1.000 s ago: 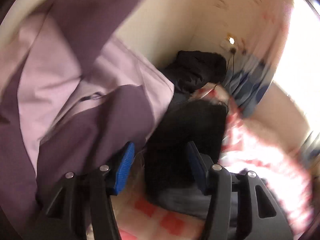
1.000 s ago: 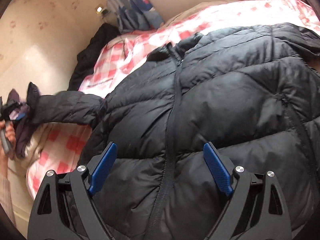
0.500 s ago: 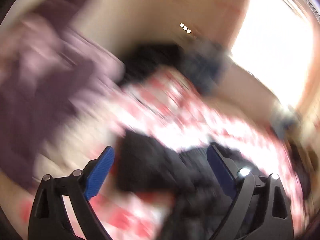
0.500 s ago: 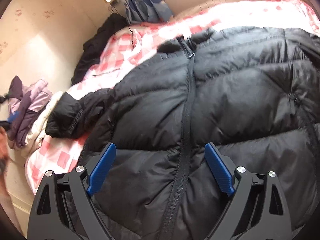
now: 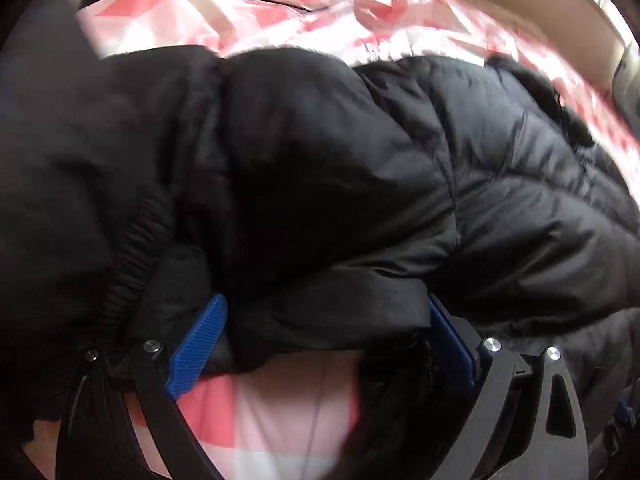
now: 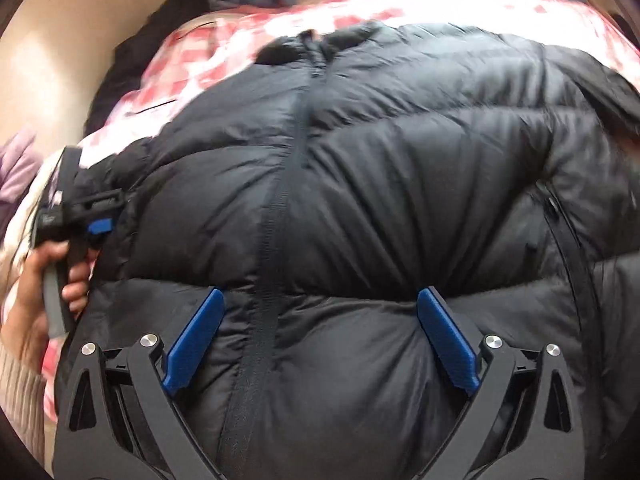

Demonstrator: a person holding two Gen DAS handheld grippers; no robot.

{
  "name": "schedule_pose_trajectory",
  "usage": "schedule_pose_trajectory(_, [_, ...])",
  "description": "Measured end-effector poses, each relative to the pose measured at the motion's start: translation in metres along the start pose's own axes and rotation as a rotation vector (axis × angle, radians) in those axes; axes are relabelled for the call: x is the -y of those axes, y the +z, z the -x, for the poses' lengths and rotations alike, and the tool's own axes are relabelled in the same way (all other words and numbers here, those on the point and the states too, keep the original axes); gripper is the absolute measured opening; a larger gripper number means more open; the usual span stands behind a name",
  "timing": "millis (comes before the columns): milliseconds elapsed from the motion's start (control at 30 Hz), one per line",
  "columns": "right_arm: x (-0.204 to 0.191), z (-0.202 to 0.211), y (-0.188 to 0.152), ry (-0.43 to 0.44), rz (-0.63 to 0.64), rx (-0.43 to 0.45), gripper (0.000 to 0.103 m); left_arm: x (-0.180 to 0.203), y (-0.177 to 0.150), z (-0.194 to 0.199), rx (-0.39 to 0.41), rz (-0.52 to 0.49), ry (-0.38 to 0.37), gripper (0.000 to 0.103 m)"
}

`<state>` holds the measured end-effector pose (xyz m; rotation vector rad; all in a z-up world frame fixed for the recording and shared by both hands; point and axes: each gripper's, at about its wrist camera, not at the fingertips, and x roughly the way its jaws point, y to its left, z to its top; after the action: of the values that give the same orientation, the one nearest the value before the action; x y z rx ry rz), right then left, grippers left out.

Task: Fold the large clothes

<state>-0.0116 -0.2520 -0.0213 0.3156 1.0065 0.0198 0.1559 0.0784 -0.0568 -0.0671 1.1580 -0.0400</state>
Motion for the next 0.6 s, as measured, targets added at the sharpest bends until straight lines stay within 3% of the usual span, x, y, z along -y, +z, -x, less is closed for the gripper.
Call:
schedule_pose_trajectory(67, [0.003, 0.019, 0.003, 0.059, -0.016, 0.079, 0.094, 0.002, -0.011, 0.020, 0.022, -0.012, 0.006, 0.092])
schedule_pose_trajectory(133, [0.009, 0.039, 0.007, 0.049, -0.015, 0.162, 0.094, 0.005, -0.027, 0.047, 0.063, -0.030, -0.035, 0.092])
schedule_pose_trajectory(233, [0.035, 0.070, 0.012, 0.111, -0.042, 0.208, 0.094, 0.011, -0.073, 0.096, 0.101, -0.063, -0.115, 0.092])
schedule_pose_trajectory(300, [0.066, 0.104, 0.003, 0.163, -0.085, 0.234, 0.094, 0.003, -0.108, 0.125, 0.085, -0.084, -0.190, 0.092])
schedule_pose_trajectory(367, [0.103, 0.141, -0.018, 0.143, -0.133, 0.260, 0.095, -0.010, -0.145, 0.147, 0.054, -0.104, -0.258, 0.092])
schedule_pose_trajectory(433, [0.145, 0.171, -0.042, 0.073, -0.166, 0.238, 0.096, -0.030, -0.177, 0.161, 0.016, -0.099, -0.303, 0.093])
schedule_pose_trajectory(500, [0.182, 0.192, -0.059, 0.024, -0.234, 0.205, 0.096, -0.051, -0.187, 0.156, -0.025, -0.055, -0.350, 0.093])
schedule_pose_trajectory(600, [0.226, 0.201, -0.087, 0.054, -0.342, 0.116, 0.096, -0.067, -0.209, 0.144, -0.097, 0.029, -0.407, 0.093])
